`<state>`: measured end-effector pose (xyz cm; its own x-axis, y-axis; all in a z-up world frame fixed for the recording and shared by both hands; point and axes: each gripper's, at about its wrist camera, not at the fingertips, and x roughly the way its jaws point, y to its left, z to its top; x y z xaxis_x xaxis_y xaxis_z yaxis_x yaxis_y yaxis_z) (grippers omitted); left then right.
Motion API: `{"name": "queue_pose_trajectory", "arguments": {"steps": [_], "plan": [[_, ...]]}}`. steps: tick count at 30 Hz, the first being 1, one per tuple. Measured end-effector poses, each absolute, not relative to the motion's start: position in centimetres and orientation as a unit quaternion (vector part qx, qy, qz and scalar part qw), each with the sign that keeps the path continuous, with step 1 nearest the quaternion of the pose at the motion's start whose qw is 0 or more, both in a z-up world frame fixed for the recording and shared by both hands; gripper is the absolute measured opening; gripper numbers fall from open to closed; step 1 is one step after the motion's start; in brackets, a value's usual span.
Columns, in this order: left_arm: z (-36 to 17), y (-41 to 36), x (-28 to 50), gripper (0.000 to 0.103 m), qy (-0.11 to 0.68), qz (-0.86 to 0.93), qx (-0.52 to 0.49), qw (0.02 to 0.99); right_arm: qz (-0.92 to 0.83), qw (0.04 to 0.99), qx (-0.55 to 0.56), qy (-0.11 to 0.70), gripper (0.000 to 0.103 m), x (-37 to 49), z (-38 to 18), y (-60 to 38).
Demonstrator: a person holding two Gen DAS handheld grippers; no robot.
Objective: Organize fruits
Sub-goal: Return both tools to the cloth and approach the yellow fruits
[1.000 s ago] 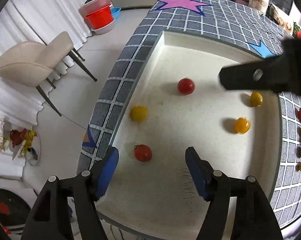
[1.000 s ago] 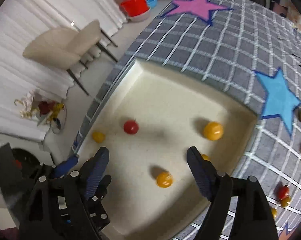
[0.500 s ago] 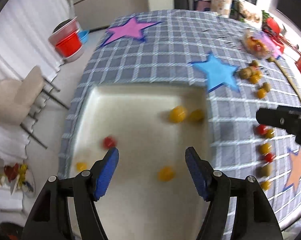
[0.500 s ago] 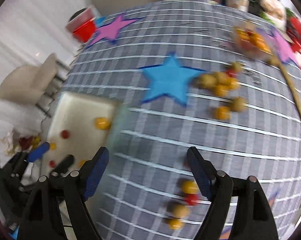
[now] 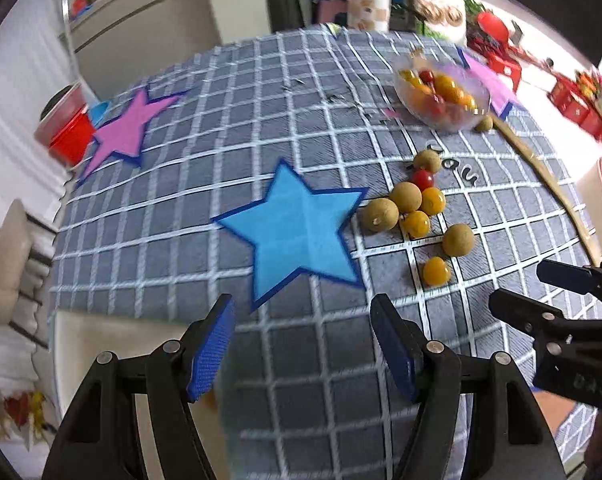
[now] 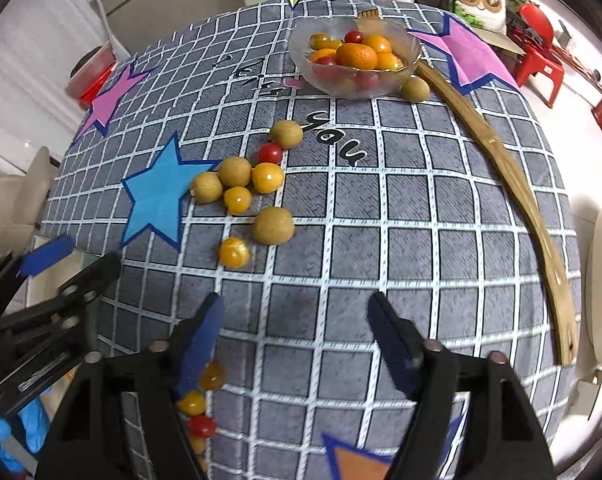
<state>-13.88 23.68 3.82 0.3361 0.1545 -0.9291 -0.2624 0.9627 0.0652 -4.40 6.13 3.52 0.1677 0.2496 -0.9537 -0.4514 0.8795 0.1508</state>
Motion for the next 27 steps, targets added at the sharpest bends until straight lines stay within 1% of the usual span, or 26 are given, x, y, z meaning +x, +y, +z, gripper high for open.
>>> {"name": "queue_pose_trajectory", "arguments": {"steps": [1,2,5,12,18,21,23,24,25,26,27], "plan": [[3.3,23.6,-13.4,0.070,0.565,0.125,-0.044,0.815,0.234,0.757,-0.087,0.603,0.066,-4.1,3.1,6.1],[2.6,23.4,-12.7,0.070,0.567,0.119,-0.041,0.814,0.237,0.755,-0.089,0.605,0.064,-4.1,2.8,6.1],[1.5,23.3,-11.6,0.070,0.570,0.104,-0.040,0.814,0.251,0.750,-0.092,0.605,0.062,-3.6,2.0,6.3],[0.2,23.4,-8.8,0.070,0.566,0.086,-0.047,0.818,0.282,0.745,-0.105,0.595,0.059,-2.9,0.9,7.5],[-0.5,23.0,-7.0,0.070,0.568,0.068,-0.034,0.820,0.294,0.748,-0.105,0.586,0.059,-2.1,0.6,8.3],[-0.7,23.0,-6.6,0.070,0.567,0.064,-0.038,0.821,0.301,0.749,-0.104,0.581,0.053,-1.6,0.5,8.9],[-0.8,23.1,-6.3,0.070,0.566,0.062,-0.043,0.821,0.303,0.750,-0.099,0.580,0.047,-1.2,0.4,9.1],[-0.8,23.2,-6.2,0.065,0.566,0.059,-0.048,0.821,0.306,0.749,-0.097,0.579,0.046,-1.0,0.4,9.1],[-0.8,23.3,-6.1,0.064,0.565,0.056,-0.051,0.822,0.312,0.747,-0.091,0.580,0.041,-0.9,0.4,9.2],[-0.8,23.1,-6.1,0.063,0.565,0.055,-0.046,0.822,0.319,0.743,-0.085,0.582,0.034,-0.7,0.3,9.3],[-0.8,23.1,-6.0,0.062,0.565,0.053,-0.044,0.822,0.327,0.738,-0.078,0.585,0.031,-0.6,0.3,9.5]]}}
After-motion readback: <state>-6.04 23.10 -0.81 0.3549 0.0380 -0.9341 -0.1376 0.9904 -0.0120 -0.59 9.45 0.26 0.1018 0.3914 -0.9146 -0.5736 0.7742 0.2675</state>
